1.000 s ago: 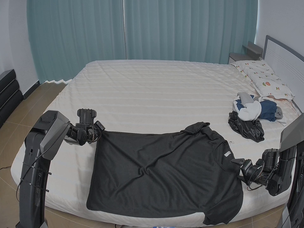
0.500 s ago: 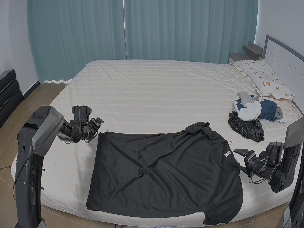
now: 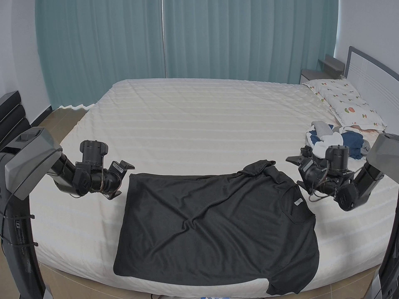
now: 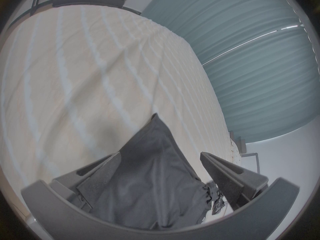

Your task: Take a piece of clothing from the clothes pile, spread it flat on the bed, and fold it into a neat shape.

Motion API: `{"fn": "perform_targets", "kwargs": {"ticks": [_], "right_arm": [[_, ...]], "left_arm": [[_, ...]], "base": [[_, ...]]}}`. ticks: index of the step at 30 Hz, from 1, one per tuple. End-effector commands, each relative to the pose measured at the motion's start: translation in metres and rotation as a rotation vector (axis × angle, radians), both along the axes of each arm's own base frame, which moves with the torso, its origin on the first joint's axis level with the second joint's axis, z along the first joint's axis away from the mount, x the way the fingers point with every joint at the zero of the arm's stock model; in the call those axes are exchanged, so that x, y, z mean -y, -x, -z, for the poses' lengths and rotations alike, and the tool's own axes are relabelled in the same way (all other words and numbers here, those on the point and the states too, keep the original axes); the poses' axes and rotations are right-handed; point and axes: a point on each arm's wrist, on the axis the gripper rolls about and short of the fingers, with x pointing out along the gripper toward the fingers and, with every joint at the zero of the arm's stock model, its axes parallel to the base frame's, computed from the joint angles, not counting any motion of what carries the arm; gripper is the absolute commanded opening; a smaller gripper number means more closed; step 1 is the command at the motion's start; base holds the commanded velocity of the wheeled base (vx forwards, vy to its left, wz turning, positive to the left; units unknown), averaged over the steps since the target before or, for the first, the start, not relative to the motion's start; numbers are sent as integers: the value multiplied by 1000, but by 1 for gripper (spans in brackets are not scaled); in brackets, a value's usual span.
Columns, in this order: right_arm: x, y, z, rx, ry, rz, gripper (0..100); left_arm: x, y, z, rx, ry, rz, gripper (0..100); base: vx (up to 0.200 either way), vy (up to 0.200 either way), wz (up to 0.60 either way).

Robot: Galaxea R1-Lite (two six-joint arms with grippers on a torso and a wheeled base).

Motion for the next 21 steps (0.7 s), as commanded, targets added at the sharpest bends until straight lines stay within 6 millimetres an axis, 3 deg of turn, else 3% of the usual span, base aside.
{"fn": "perform_targets", "kwargs": {"ticks": [1,11,21], "right_arm": [[-76,-70,20,-43,114,-71,100],[-108,-103,65,-138,273,-112,100],[-119,-129,73,-149,283,-117,100]], "left_arm": [[4,76,-1,22,114,35,100],[6,83,12,41,107,40,100],[7,85,14,36,104,45,100]], "base": [[0,0,0],[0,0,0],[0,0,0]]}}
